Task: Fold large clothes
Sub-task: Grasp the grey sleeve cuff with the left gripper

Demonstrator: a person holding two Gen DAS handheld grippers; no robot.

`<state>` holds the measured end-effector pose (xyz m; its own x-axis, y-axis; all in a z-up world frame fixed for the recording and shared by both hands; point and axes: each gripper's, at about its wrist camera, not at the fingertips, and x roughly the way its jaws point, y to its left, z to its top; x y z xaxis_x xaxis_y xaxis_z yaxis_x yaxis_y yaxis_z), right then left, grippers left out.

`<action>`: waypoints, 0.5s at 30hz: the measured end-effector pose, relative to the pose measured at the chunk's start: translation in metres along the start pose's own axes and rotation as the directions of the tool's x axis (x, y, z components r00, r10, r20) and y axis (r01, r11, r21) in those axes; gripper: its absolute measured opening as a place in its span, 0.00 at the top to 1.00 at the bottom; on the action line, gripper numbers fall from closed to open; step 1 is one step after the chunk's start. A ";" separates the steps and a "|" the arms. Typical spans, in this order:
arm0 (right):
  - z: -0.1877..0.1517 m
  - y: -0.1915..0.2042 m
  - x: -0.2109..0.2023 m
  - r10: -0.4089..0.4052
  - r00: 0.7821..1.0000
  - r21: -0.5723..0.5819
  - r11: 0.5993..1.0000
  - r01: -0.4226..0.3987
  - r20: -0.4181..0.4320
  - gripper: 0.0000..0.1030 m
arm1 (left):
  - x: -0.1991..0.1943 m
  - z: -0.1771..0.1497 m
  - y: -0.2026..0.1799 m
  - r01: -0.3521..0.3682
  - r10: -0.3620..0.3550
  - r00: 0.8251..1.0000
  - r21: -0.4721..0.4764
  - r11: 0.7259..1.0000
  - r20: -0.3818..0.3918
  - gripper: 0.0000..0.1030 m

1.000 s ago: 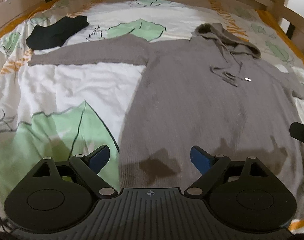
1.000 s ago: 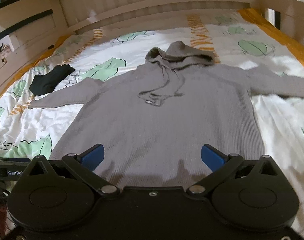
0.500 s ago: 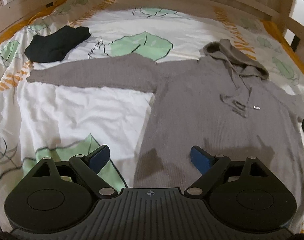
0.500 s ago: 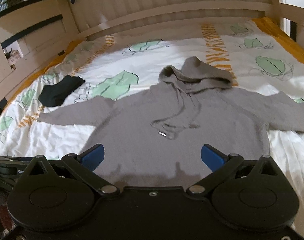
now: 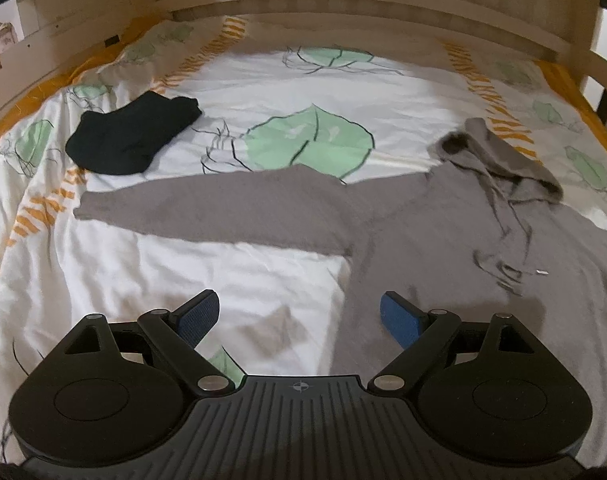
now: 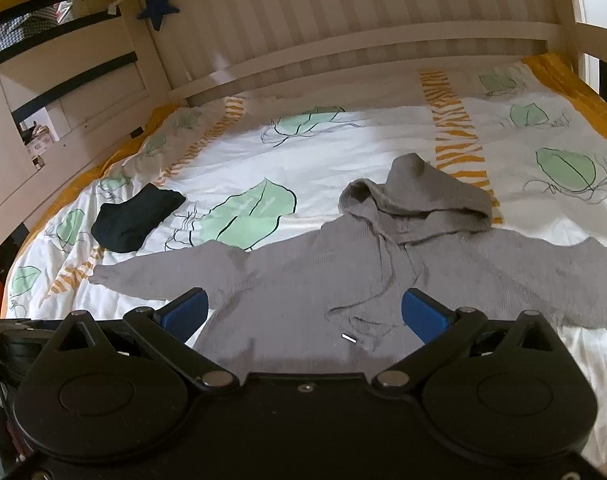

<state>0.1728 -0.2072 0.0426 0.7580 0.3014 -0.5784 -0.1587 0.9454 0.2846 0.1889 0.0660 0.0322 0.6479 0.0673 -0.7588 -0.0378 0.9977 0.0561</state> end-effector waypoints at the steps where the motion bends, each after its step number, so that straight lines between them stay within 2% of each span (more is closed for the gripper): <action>1: 0.002 0.000 0.002 0.000 1.000 0.003 1.000 0.000 -0.001 0.01 | 0.002 0.003 0.002 -0.007 0.007 1.000 0.002 1.000 0.002 0.15; 10: 0.008 -0.019 0.028 0.022 1.000 0.098 0.995 -0.021 -0.006 0.01 | 0.036 0.022 0.023 -0.062 0.062 0.998 0.020 0.998 0.013 0.15; 13: 0.006 -0.025 0.036 -0.002 0.999 0.120 0.993 -0.002 0.040 0.01 | 0.053 0.026 0.036 -0.073 0.073 0.997 0.015 0.997 0.028 0.15; 15: 0.005 -0.027 0.041 -0.016 0.997 0.115 0.993 0.007 0.078 0.01 | 0.065 0.029 0.050 -0.052 0.052 0.997 -0.004 0.999 0.051 0.15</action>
<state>0.2110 -0.2210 0.0149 0.8073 0.2761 -0.5216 -0.0801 0.9269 0.3666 0.2508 0.1201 0.0047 0.6832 0.1184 -0.7206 -0.0744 0.9929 0.0926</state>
